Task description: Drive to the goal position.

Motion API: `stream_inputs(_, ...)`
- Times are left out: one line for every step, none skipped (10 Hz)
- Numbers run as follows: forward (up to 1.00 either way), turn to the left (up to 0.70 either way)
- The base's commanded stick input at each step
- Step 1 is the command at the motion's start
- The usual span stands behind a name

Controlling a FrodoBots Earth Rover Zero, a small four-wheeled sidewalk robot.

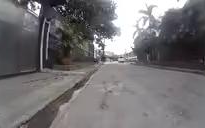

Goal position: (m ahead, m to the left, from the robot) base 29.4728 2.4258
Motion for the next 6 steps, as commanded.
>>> stream_inputs(0.70,0.00)
stream_inputs(0.70,-0.13)
stream_inputs(0.70,-0.29)
stream_inputs(0.70,-0.35)
stream_inputs(0.70,-0.35)
stream_inputs(0.70,-0.35)
